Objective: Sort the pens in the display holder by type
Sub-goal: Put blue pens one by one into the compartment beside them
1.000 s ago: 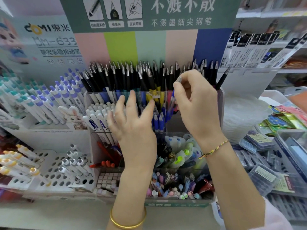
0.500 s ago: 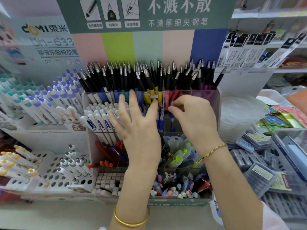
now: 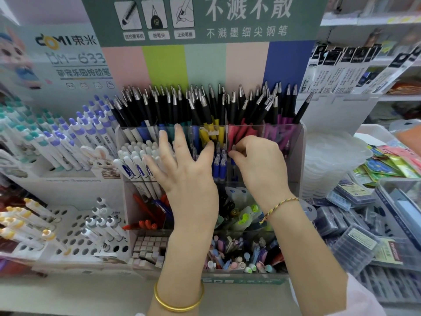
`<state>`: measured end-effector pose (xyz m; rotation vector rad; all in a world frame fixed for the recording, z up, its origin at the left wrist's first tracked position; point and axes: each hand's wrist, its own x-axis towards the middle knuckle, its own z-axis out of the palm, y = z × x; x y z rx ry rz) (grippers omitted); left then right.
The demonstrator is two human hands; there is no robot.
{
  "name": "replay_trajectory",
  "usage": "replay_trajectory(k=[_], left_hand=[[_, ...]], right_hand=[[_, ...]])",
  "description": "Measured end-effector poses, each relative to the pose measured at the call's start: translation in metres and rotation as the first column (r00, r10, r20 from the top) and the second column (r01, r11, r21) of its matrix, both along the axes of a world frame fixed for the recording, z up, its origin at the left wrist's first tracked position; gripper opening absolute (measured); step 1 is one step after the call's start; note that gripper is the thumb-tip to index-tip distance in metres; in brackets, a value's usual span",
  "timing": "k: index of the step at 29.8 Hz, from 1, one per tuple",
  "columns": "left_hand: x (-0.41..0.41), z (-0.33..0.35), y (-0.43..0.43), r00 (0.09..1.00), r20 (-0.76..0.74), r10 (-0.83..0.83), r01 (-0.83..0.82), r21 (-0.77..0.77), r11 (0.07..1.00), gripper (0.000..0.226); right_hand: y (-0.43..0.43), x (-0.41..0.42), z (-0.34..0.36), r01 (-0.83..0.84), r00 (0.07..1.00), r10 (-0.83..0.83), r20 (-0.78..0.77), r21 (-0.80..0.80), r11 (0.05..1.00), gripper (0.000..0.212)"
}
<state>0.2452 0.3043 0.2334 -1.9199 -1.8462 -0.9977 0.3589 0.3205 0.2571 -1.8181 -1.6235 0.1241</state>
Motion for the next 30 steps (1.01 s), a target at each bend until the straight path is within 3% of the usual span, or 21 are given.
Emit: replay_trajectory(k=[10, 15, 20, 24, 30], left_hand=[[-0.011, -0.002, 0.001, 0.998, 0.044, 0.054, -0.053, -0.020, 0.998, 0.065], [-0.013, 0.002, 0.002, 1.000, 0.018, -0.012, 0.013, -0.024, 1.000, 0.064], [-0.019, 0.004, 0.002, 0.994, 0.103, 0.032, -0.026, -0.063, 0.998, 0.055], [-0.022, 0.005, 0.002, 0.997, 0.080, 0.014, -0.005, -0.109, 0.994, 0.045], [-0.021, 0.004, 0.001, 0.997, 0.076, -0.033, 0.042, -0.123, 0.991, 0.050]], right_hand=[[-0.002, -0.002, 0.002, -0.010, 1.000, 0.011, -0.004, 0.033, 0.999, 0.019], [-0.009, -0.006, 0.014, -0.027, 1.000, 0.028, -0.003, 0.229, 0.973, 0.013], [-0.013, -0.012, 0.031, -0.059, 0.997, 0.070, -0.013, 0.403, 0.913, 0.009], [-0.014, -0.020, 0.044, -0.075, 0.993, 0.116, -0.034, 0.582, 0.810, 0.011], [-0.012, -0.029, 0.052, -0.117, 0.969, 0.236, -0.071, 0.711, 0.694, 0.019]])
